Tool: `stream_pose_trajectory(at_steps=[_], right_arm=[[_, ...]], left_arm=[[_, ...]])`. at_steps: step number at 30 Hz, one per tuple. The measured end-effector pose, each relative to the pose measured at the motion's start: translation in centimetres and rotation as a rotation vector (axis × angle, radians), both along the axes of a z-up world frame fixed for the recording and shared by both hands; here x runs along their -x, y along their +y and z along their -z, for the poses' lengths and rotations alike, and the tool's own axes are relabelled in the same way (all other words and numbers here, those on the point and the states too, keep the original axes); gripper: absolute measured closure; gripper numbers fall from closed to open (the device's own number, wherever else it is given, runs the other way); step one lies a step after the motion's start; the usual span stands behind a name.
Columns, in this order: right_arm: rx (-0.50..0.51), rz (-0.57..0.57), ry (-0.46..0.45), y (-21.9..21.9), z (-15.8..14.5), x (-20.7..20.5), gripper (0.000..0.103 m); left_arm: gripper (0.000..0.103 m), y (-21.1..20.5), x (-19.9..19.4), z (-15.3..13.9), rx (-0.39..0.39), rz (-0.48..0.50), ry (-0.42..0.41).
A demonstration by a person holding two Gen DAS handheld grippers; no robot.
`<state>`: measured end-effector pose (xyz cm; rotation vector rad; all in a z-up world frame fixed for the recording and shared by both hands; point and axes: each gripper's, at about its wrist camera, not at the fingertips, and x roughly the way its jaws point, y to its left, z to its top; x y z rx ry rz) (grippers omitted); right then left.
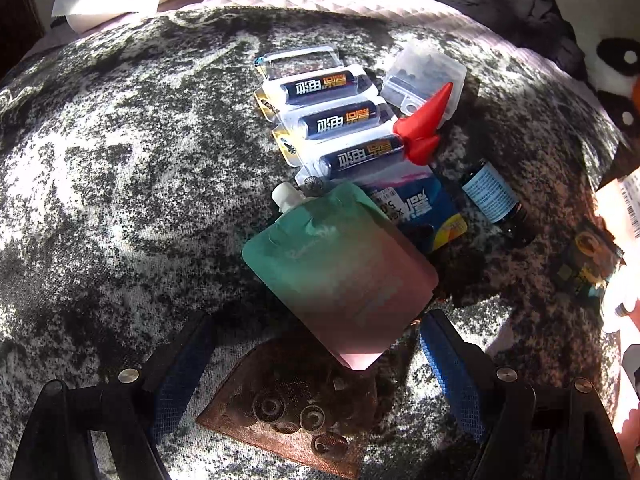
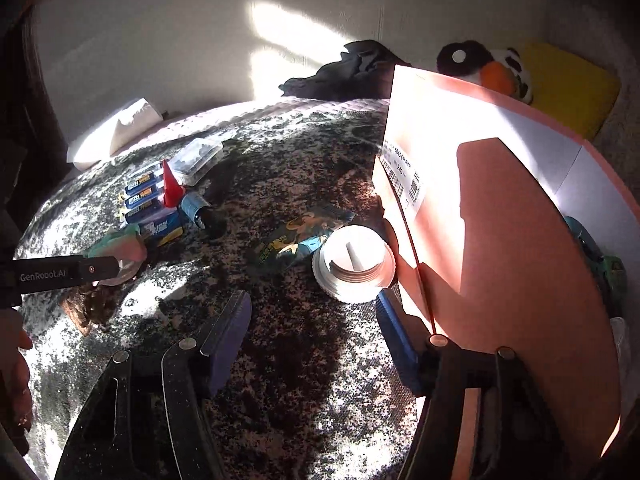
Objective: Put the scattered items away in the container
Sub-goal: 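Grasp the pink-green pouch with left tool while right tool grasps white lid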
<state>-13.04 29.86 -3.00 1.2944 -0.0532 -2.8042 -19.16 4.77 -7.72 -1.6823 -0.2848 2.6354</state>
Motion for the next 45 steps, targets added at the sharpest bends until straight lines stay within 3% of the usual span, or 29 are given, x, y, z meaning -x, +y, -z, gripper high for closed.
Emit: stream_pose_trajectory(at_steps=[1,6,9,13,18,21,22,24,32,36,39,41,45], right_arm=[[0.015,0.005,-0.006,0.5,0.0,0.2,0.052],[0.019,0.037,-0.017,2.2,0.3,1.0,0.052],[-0.001,0.051,-0.018,2.1,0.9,1.5,0.043],[0.001,0.016,-0.043,1.0,1.8,2.9,0.020],[-0.022,0.013,-0.075,0.5,3.4,4.9,0.020],[-0.035,0.015,-0.083,0.9,4.0,5.6,0.034],[-0.035,0.014,-0.083,1.2,4.0,5.6,0.047],[-0.028,0.010,-0.078,1.7,3.7,5.4,0.048],[-0.025,-0.024,-0.053,1.6,1.6,2.6,0.060],[-0.010,-0.044,-0.047,1.6,0.5,0.9,0.069],[-0.001,-0.070,-0.039,1.3,-0.4,-0.5,0.081],[0.008,-0.087,-0.032,1.1,-1.0,-1.5,0.095],[0.038,-0.118,-0.026,0.7,-2.0,-3.2,0.096]], left_arm=[[0.016,0.0,0.0,0.3,-0.001,0.000,-0.001],[0.012,0.4,0.7,0.8,0.003,-0.001,0.001],[0.010,0.8,1.2,0.9,0.006,0.003,0.004],[0.009,1.7,1.6,1.4,0.062,0.019,0.012],[0.009,2.1,1.8,1.7,0.100,0.035,0.038],[0.011,2.1,1.8,1.6,0.107,0.048,0.056],[0.013,2.1,1.8,1.5,0.110,0.053,0.062],[0.025,2.1,1.6,1.2,0.120,0.058,0.074],[0.035,1.5,0.2,-0.2,0.059,0.038,0.076],[0.037,1.3,-1.3,-2.1,0.043,0.035,0.130],[0.038,1.2,-2.6,-3.6,0.037,0.043,0.163],[0.038,1.2,-3.5,-4.6,0.041,0.049,0.183],[0.038,1.1,-5.7,-6.1,0.049,0.060,0.211]])
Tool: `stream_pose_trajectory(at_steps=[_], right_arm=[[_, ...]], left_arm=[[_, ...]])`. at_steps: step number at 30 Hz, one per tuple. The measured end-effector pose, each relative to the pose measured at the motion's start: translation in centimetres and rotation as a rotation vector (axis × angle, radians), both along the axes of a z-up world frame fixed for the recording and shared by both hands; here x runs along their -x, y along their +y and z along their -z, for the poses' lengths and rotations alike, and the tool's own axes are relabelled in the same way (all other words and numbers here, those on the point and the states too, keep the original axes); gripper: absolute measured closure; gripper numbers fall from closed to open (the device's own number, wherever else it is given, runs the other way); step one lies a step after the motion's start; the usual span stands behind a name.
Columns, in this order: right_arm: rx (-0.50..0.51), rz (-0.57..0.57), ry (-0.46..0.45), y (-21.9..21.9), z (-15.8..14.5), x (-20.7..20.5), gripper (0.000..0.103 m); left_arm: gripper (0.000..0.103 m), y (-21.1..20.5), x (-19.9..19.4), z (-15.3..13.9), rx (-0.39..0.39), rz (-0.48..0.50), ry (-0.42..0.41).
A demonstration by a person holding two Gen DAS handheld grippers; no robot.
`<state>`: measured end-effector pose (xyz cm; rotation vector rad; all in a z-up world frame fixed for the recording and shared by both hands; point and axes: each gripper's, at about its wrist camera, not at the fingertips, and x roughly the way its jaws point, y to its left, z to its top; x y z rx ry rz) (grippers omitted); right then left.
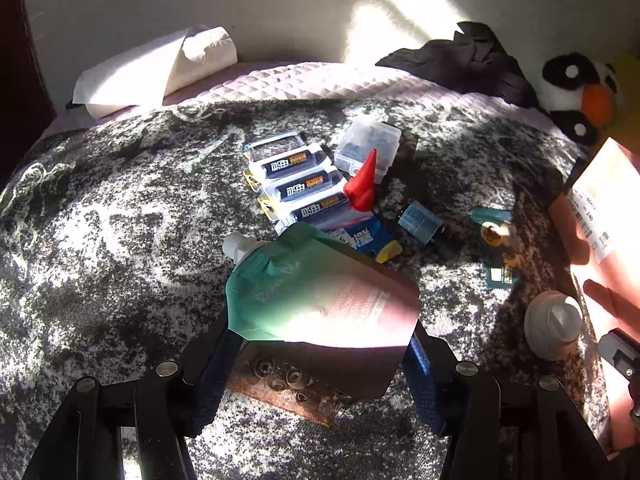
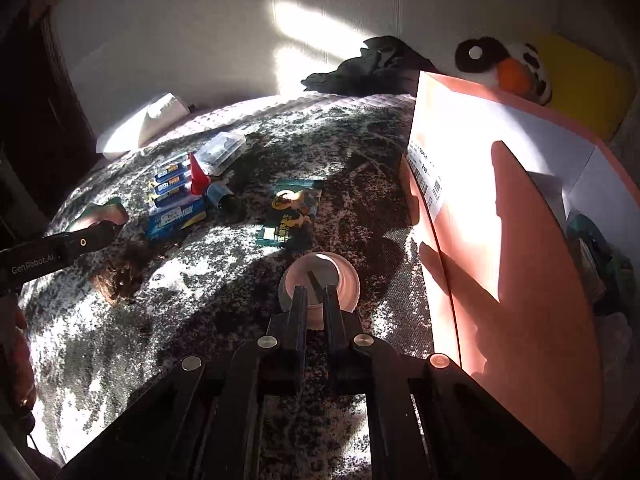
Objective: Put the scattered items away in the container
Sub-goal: 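Grasp the pink-green pouch with left tool while right tool grasps white lid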
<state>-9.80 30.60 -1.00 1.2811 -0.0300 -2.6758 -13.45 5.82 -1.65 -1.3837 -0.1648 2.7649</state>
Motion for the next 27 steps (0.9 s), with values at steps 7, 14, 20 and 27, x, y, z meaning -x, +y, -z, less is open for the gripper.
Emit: stream_pose_trajectory(at_steps=[7,14,20,27], right_arm=[[0.042,-0.017,-0.010,-0.3,-0.5,-1.7,0.093],[-0.004,0.047,-0.035,-0.4,2.3,2.2,0.009],[-0.041,0.051,-0.152,-0.7,5.7,6.3,0.037],[-0.039,0.031,-0.102,-0.7,4.8,4.0,0.037]], left_arm=[[0.038,-0.3,-2.3,-0.6,0.003,0.003,0.003],[0.038,-0.3,-2.6,-0.2,0.014,0.000,0.000],[0.038,-0.5,-2.1,0.6,0.013,-0.004,-0.019],[0.038,-0.4,-3.0,0.5,0.009,-0.005,-0.023]])
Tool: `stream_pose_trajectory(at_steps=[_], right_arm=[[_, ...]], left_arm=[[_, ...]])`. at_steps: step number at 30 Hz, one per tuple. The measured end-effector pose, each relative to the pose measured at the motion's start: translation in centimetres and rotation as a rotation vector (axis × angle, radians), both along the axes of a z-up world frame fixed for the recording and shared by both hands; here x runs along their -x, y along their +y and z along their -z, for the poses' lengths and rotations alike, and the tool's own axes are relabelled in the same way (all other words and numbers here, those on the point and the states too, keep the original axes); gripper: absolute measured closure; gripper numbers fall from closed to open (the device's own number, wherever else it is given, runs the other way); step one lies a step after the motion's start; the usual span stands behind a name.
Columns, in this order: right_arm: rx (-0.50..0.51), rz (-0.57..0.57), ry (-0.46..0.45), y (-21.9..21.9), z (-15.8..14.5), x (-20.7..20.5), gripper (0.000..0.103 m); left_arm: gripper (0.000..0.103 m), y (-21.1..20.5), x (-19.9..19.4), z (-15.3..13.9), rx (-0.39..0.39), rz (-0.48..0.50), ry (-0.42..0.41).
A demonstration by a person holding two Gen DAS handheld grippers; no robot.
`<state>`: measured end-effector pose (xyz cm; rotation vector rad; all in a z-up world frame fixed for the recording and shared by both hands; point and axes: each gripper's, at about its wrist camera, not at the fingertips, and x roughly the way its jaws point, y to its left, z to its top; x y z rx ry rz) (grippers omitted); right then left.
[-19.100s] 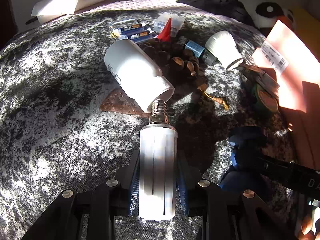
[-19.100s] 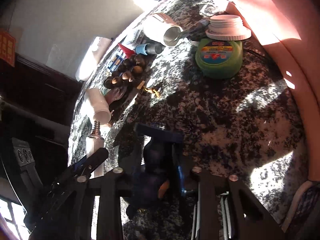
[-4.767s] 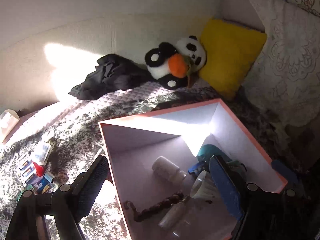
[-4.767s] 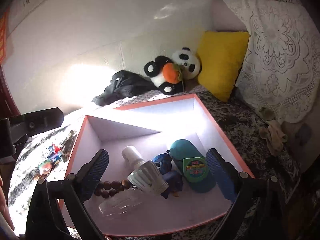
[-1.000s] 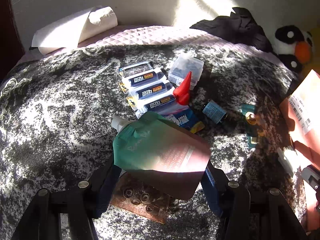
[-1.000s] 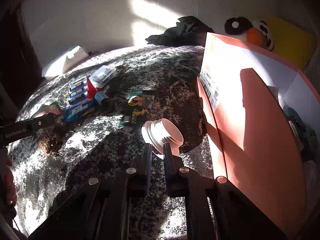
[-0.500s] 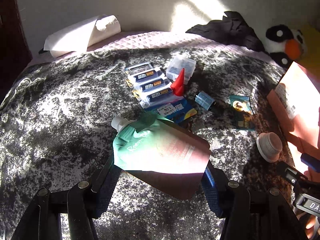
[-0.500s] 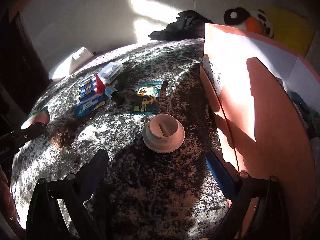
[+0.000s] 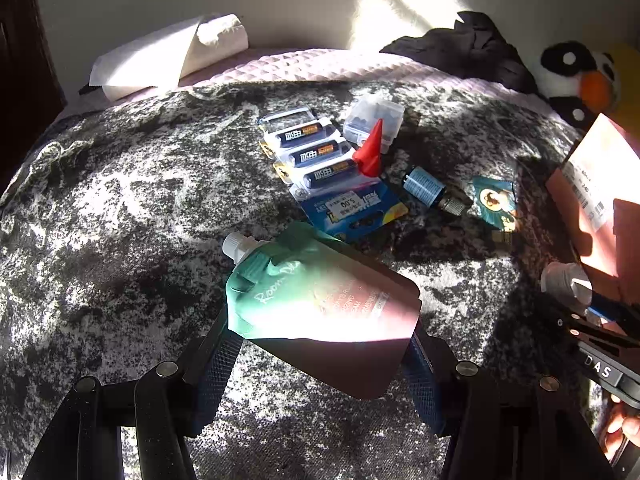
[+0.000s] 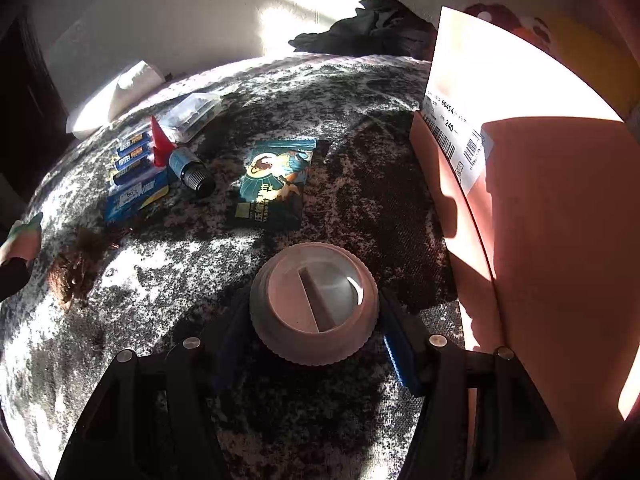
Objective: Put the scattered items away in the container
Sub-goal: 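Grasp the pink-green pouch with left tool while right tool grasps white lid, then carry pouch and white lid into the pink box and release both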
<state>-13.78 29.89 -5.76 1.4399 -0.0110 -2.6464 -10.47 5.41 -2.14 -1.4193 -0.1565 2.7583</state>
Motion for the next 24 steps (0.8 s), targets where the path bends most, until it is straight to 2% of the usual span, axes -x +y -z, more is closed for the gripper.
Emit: stream_pose_trajectory(at_steps=[7,15,24], right_arm=[[0.031,-0.040,0.023,-0.7,-2.9,-4.7,0.037],[0.053,-0.100,0.090,-1.3,-7.1,-12.4,0.037],[0.061,-0.143,0.190,0.0,-12.4,-21.7,0.037]], left_arm=[[0.038,0.9,-3.5,-1.5,0.000,0.025,0.021],[0.038,1.5,-9.4,-3.5,-0.003,0.050,0.047],[0.038,4.0,-16.0,-7.8,-0.015,0.104,0.126]])
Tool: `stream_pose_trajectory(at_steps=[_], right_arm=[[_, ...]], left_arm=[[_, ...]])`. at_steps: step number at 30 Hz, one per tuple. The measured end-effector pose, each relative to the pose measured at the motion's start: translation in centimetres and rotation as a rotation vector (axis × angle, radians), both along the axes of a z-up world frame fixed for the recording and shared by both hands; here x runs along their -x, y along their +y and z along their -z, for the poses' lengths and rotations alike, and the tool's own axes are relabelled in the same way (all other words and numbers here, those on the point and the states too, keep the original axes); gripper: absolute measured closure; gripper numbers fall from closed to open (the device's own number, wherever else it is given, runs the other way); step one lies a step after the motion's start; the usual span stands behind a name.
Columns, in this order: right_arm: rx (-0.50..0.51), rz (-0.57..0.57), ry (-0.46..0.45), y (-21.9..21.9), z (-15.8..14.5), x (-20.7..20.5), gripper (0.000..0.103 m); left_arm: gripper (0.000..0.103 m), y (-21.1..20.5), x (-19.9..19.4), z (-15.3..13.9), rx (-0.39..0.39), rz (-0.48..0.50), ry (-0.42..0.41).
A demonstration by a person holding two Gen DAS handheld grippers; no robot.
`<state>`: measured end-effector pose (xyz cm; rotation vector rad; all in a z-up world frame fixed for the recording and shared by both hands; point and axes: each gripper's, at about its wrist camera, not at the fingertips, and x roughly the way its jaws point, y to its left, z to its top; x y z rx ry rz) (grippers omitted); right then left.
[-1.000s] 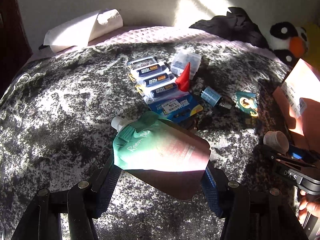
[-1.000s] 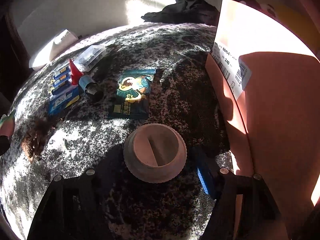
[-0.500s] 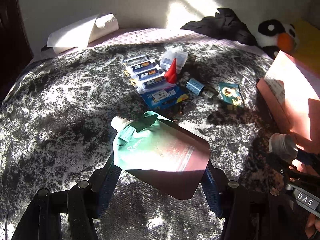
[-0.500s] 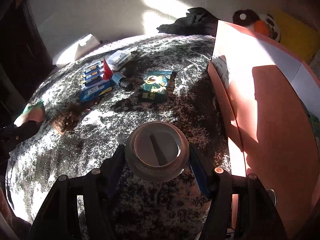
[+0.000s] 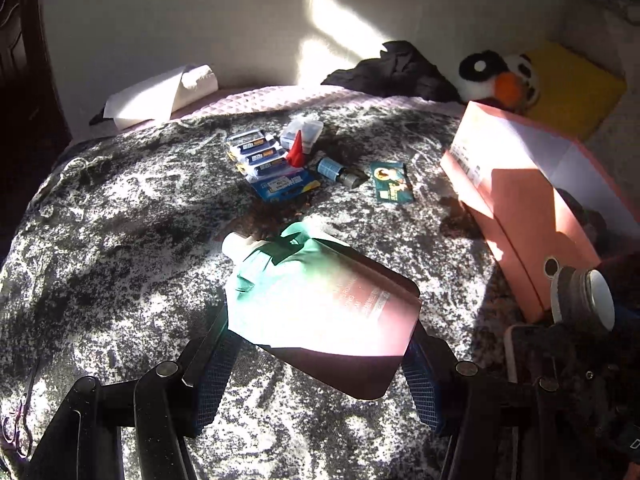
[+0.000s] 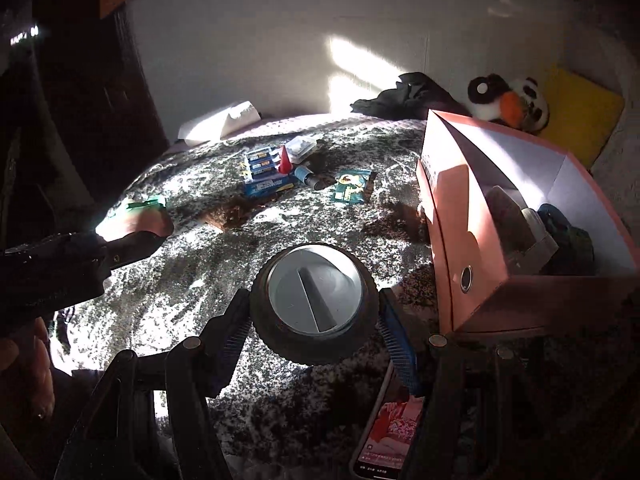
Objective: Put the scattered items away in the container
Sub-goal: 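Carry pouch and white lid into the pink box and release both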
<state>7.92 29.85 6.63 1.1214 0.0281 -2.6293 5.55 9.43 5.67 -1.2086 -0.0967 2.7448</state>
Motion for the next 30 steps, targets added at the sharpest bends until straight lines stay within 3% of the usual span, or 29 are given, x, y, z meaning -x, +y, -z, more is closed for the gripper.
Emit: stream_pose_trajectory(at_steps=[15,23,30], right_arm=[[0.051,0.133,0.111,9.7,-4.7,-10.7,0.037],[0.068,0.268,0.164,16.9,-6.9,-12.5,0.037],[0.066,0.365,0.210,22.7,-8.8,-12.0,0.037]], left_arm=[[0.038,9.7,-6.9,-6.3,0.011,0.194,0.118],[0.038,16.9,-6.6,-7.9,0.023,0.321,0.144],[0.038,24.1,-3.7,-8.6,0.053,0.428,0.151]])
